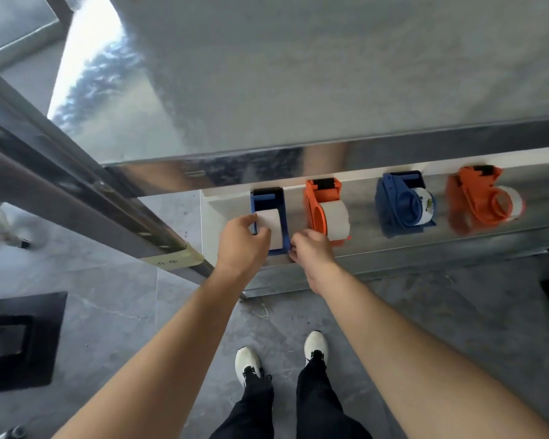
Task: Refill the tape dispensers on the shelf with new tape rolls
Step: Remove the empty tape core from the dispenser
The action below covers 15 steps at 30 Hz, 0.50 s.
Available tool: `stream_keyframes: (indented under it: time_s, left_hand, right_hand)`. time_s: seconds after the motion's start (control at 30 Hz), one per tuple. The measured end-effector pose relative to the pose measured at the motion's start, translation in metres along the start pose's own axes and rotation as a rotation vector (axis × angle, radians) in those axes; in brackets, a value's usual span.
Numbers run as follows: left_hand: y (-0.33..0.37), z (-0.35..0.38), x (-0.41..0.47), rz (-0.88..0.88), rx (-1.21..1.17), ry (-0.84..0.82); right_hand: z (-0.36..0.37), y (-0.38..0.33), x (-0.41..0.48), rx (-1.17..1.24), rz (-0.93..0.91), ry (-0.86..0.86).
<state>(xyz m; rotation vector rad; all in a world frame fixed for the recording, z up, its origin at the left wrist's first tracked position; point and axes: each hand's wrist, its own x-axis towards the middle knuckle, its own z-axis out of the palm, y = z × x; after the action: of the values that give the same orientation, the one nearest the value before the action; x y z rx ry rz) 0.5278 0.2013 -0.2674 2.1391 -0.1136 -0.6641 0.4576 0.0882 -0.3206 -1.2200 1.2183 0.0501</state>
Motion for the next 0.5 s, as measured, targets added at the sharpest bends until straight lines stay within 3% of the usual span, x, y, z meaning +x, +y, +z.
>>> stream_keyframes:
  time_s: [0.2, 0.5]
  left_hand:
    - [0.000, -0.001, -0.008, 0.005, 0.046, 0.039]
    - [-0.020, 0.002, 0.000, 0.034, 0.057, 0.122]
  right_hand:
    - [0.005, 0.002, 0.007, 0.092, 0.009, 0.062]
    - [0.007, 0.001, 0.001, 0.046, -0.104, 0.072]
